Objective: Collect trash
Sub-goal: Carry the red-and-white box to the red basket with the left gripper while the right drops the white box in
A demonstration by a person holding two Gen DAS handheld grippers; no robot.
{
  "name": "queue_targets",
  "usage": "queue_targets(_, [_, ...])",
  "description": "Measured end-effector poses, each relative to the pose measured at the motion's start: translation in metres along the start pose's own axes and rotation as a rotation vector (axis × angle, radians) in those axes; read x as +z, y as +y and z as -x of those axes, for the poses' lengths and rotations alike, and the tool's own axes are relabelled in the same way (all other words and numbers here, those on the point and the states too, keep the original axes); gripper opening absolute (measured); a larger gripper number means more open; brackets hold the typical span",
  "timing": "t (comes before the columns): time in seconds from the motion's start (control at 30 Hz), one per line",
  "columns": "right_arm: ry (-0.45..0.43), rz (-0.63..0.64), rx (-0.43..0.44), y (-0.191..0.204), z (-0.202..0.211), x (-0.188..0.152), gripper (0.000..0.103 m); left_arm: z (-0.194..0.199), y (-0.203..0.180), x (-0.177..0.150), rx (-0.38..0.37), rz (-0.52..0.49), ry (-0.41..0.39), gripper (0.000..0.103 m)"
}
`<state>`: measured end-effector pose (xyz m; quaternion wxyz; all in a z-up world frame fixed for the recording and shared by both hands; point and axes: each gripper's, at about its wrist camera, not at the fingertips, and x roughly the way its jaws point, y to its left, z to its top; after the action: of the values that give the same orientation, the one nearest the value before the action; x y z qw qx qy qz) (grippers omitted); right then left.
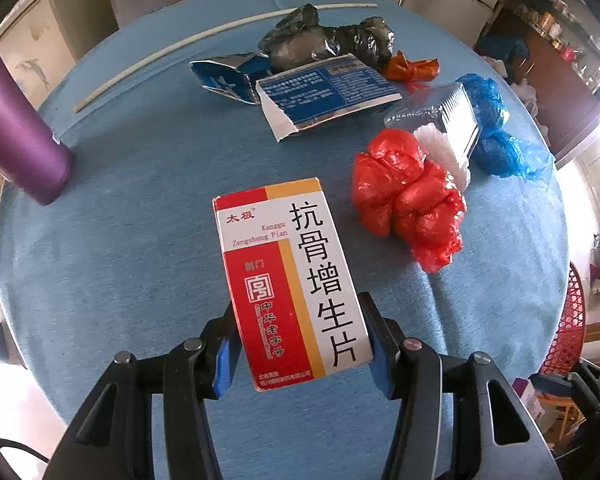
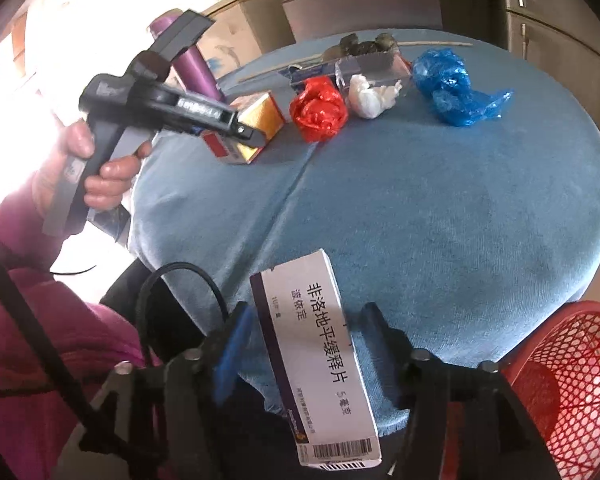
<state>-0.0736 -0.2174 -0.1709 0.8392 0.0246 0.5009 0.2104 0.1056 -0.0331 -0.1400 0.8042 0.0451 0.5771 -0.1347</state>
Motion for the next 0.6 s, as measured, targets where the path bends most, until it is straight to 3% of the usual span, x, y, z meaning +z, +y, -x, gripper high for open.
queue_targets(0.17, [0.021,0.032,-0.021,0.012,0.0,-0.001,0.063,-0.002,-0.001,-0.005,0.002,0.004,-0.008,0.056])
queue_targets(0.3, [0.026,0.097,-0.096,0.026,-0.003,-0.003,0.063,-0.001,-0.007,-0.009,0.009,0.006,-0.021,0.056])
queue_targets(0.4, [0.013,0.14,-0.134,0.034,-0.004,-0.005,0.053,0.009,-0.002,-0.015,0.012,0.001,-0.037,0.055])
queue_targets(0.6, [-0.045,0.086,-0.094,0.032,0.007,-0.002,0.05,0.023,-0.006,-0.024,0.001,-0.031,-0.078,0.055])
